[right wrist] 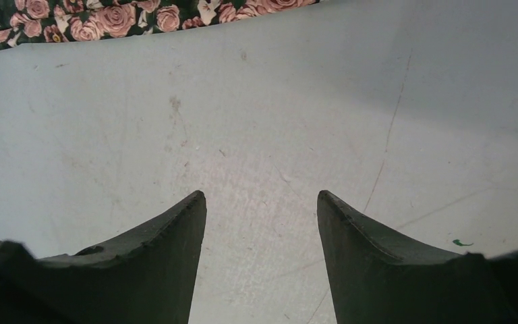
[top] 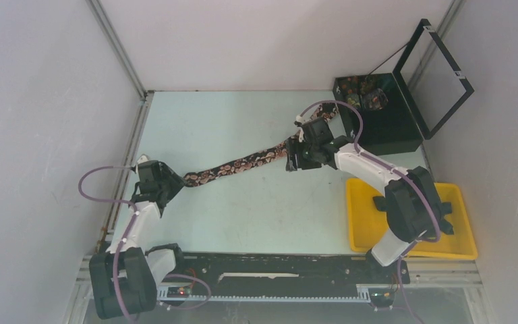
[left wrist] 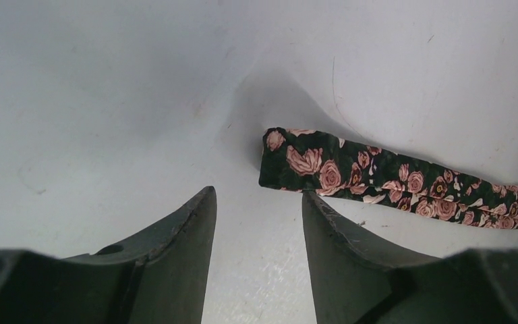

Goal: Roll the ties
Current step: Flatten out the tie at the center of the board.

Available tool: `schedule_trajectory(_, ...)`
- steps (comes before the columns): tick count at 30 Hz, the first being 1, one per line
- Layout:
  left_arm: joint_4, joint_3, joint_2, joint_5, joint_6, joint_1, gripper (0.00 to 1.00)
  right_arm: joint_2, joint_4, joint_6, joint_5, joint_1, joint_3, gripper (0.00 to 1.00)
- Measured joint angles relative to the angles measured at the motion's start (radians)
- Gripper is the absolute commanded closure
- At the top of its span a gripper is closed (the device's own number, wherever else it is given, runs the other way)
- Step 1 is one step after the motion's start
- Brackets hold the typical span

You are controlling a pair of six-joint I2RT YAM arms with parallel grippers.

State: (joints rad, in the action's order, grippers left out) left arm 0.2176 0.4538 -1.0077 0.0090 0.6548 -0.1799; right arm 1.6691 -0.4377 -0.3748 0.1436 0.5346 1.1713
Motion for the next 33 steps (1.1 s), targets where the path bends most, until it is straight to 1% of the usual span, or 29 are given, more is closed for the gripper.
schedule_trajectory(7,-0.063,0.0,-0.086,0.007,0.0,0.0,0.45,-0.034,0.078,0.014,-0.039,0.005,-0.08,0.37)
schedule_trajectory(16,-0.112,0.0,-0.159,0.023,0.001,0.0,0.45,-0.05,0.121,0.017,-0.047,0.007,-0.112,0.37)
schedule_trajectory(18,-0.12,0.0,-0.16,0.025,0.004,0.0,0.43,-0.05,0.126,0.017,-0.047,0.007,-0.112,0.37)
schedule_trajectory(20,-0.127,0.0,-0.156,0.025,0.01,0.0,0.37,-0.05,0.128,0.017,-0.047,0.006,-0.112,0.38)
schedule_trajectory(23,-0.129,0.0,-0.129,0.024,0.023,0.0,0.33,-0.05,0.129,0.017,-0.046,0.006,-0.112,0.38)
schedule_trajectory(28,-0.138,0.0,-0.128,0.021,0.027,0.0,0.37,-0.05,0.132,0.017,-0.044,0.003,-0.112,0.38)
schedule_trajectory(33,-0.15,0.0,-0.196,0.023,0.027,0.0,0.4,-0.05,0.134,0.016,-0.035,-0.007,-0.112,0.39)
